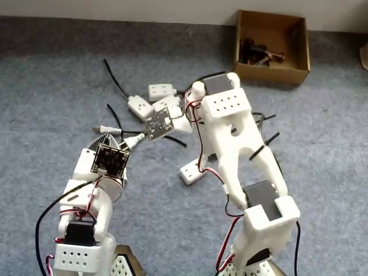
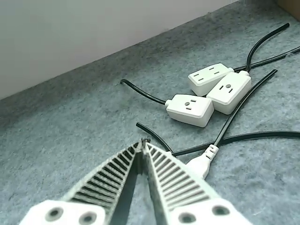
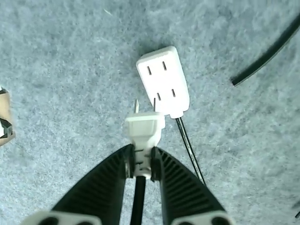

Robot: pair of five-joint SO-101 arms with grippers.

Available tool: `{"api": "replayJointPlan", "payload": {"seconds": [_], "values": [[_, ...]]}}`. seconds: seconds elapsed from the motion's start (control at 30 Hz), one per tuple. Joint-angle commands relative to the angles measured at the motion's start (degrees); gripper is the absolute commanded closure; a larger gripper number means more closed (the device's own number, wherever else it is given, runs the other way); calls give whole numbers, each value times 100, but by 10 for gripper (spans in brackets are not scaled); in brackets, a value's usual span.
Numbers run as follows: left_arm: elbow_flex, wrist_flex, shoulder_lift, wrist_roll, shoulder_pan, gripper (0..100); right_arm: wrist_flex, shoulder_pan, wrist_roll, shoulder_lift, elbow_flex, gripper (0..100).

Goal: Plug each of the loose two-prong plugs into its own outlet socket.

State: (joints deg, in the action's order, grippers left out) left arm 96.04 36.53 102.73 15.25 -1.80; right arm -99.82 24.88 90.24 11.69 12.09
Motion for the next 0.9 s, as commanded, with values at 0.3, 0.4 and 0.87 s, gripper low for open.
{"api": "replayJointPlan", "payload": {"seconds": [0.3,0.4,0.87], "values": [[110,-141,66,-18,-295,993,119,286,299,-75,4,992],[110,-141,66,-18,-295,993,171,338,299,-75,-4,992],[110,-132,66,-18,-286,993,338,734,264,-66,-365,992]]}}
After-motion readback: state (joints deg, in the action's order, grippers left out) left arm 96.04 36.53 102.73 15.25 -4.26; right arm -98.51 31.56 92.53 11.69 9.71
